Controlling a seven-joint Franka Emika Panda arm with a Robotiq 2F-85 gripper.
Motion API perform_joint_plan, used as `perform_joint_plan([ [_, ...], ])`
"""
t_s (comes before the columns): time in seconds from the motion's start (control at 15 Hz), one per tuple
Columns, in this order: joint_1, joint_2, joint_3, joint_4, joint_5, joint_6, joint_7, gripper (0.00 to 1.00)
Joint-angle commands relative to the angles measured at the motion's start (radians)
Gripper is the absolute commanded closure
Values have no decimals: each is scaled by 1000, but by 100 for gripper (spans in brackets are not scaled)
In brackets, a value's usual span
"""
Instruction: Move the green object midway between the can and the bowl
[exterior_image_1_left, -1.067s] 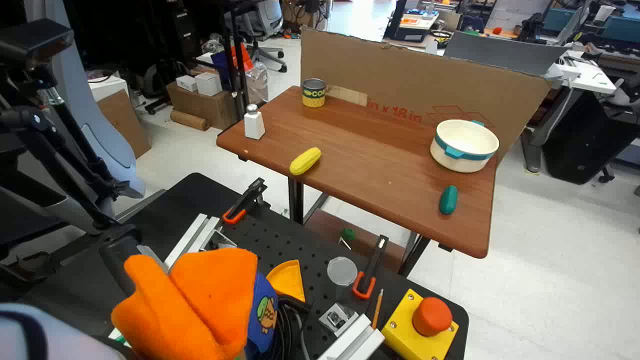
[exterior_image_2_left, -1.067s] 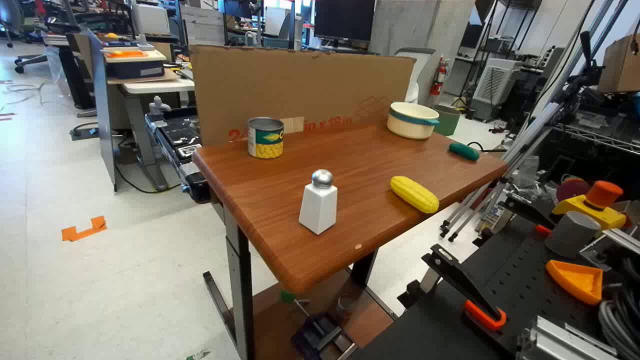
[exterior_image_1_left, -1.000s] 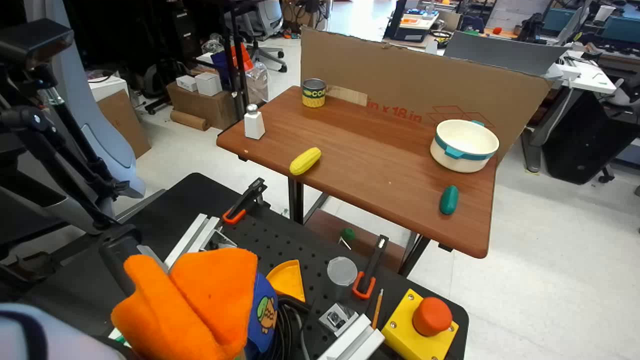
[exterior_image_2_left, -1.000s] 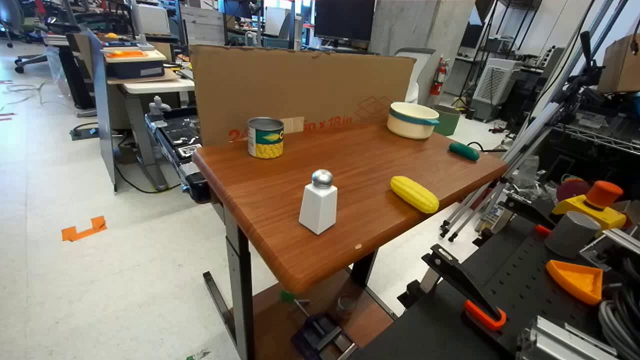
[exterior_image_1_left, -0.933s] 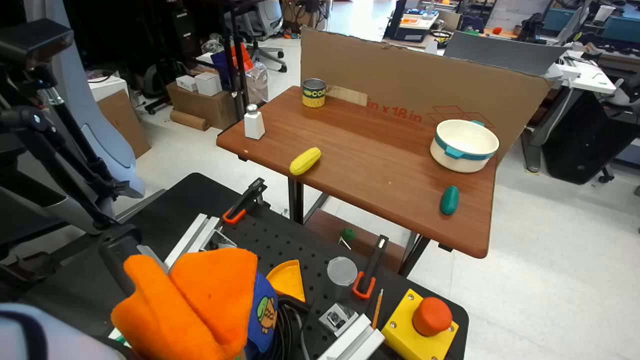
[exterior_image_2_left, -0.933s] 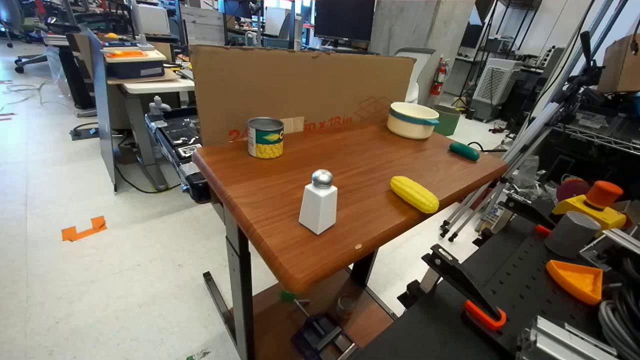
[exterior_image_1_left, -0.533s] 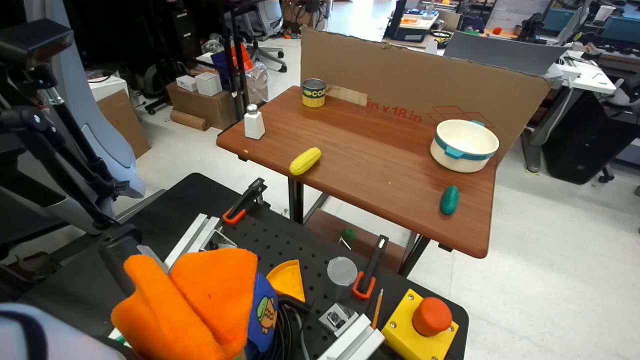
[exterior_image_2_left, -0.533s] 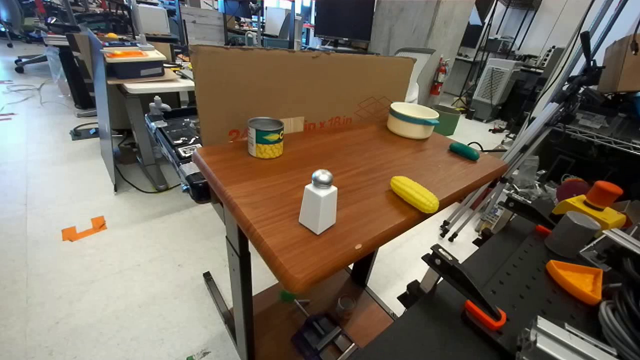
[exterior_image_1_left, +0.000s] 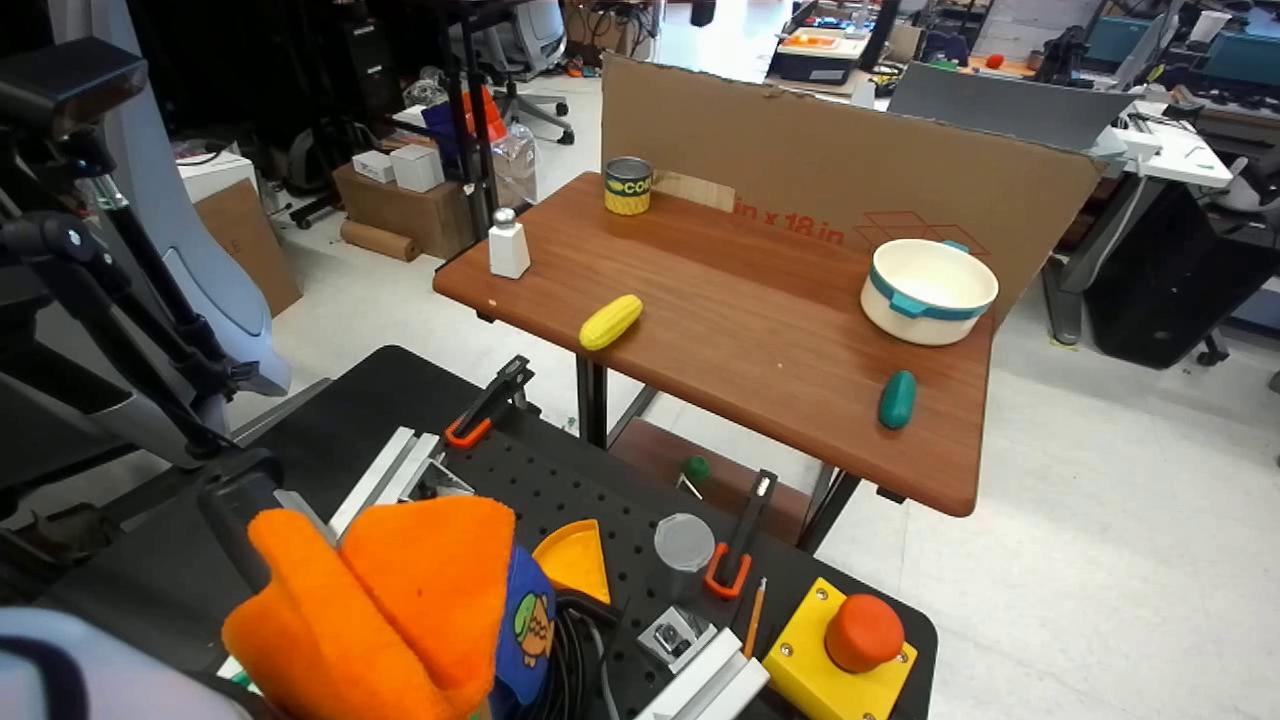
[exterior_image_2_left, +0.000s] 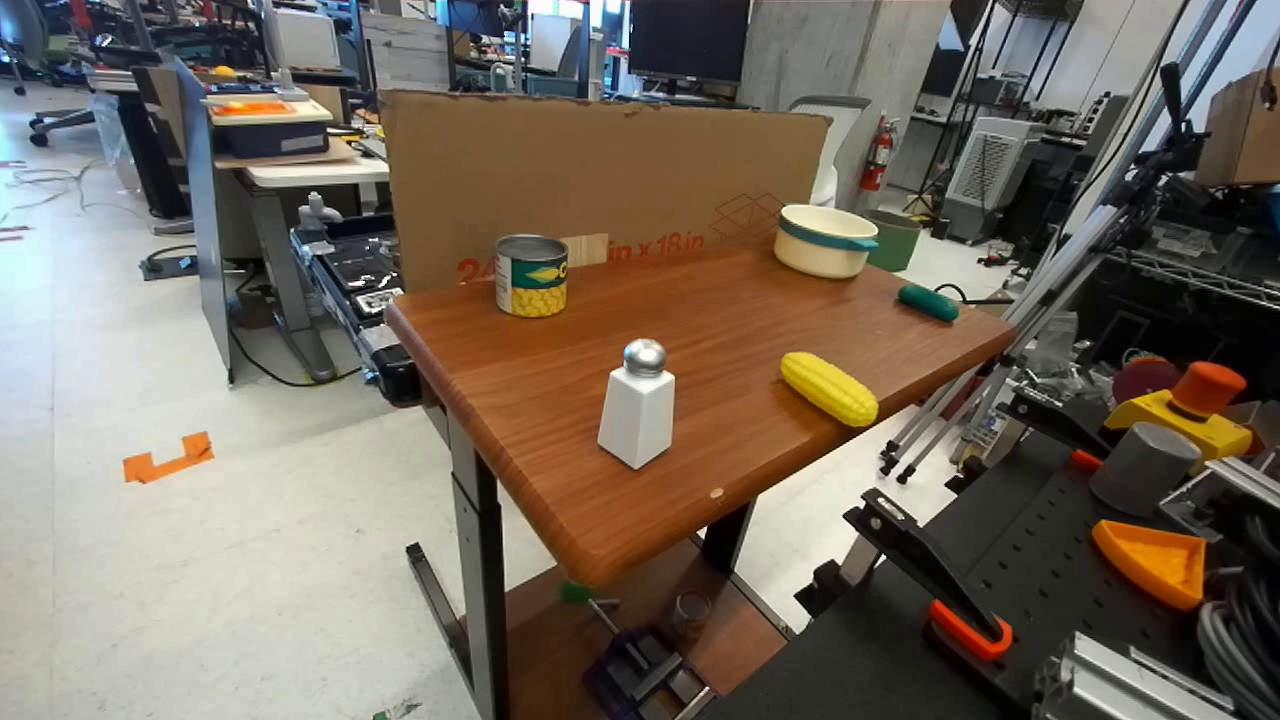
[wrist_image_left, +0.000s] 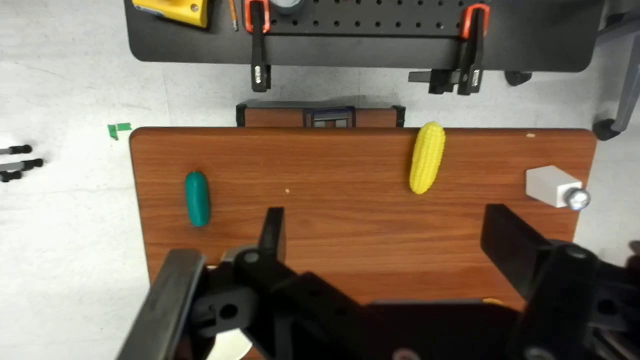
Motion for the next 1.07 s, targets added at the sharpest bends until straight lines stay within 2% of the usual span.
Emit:
perform_joint_plan([
  [0.0, -53, 122, -31, 70, -61, 94, 1, 0],
  [0.33, -98, 330, -76, 192, -58, 210, 5, 0],
  [0.6, -118, 502, -82, 286, -55, 268, 1, 0],
  [1.0, -132, 687, -67, 319, -62, 366, -23, 0],
])
